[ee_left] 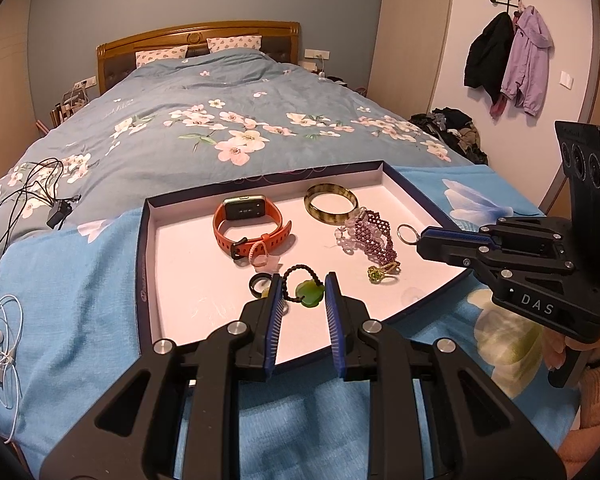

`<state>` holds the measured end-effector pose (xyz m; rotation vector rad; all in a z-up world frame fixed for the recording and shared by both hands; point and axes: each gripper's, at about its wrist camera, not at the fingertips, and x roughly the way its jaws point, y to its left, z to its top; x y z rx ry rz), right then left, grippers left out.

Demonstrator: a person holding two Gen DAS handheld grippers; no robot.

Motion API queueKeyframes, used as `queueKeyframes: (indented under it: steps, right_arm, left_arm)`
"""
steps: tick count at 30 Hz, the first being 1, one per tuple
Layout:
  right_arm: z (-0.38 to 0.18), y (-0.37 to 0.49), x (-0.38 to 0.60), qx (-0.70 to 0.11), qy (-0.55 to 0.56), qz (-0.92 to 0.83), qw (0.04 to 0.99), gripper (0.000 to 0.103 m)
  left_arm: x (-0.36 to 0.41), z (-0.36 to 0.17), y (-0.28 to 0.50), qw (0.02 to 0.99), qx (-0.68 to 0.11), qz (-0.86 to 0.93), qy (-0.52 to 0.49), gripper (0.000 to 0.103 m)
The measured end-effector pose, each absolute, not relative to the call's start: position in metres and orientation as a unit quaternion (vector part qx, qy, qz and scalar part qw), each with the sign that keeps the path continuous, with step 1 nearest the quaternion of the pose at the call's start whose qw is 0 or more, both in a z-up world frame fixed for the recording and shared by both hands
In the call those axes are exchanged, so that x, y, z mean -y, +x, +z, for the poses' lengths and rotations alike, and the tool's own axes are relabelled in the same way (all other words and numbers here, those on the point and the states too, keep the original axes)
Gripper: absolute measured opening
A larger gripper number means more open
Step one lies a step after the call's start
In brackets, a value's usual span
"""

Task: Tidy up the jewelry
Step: 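Carry the green hair tie with the left tool while the right tool carries the silver ring over the lid, then lower the hair tie into the lid with the left tool while the right tool lowers the silver ring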

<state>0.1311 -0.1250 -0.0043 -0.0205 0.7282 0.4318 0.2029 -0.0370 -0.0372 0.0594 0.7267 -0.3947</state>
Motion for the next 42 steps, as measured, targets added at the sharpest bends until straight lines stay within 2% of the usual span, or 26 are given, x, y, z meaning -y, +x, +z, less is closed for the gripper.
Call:
queueKeyframes:
  steps: [42]
  right_arm:
    - [-0.017,0.151,0.121,-0.377,-0.006,0.202,0.904,0.003]
  left_arm:
    - [0.039,-0.057,0.221,0.907,-0.379,-0.179,0.027,0.021]
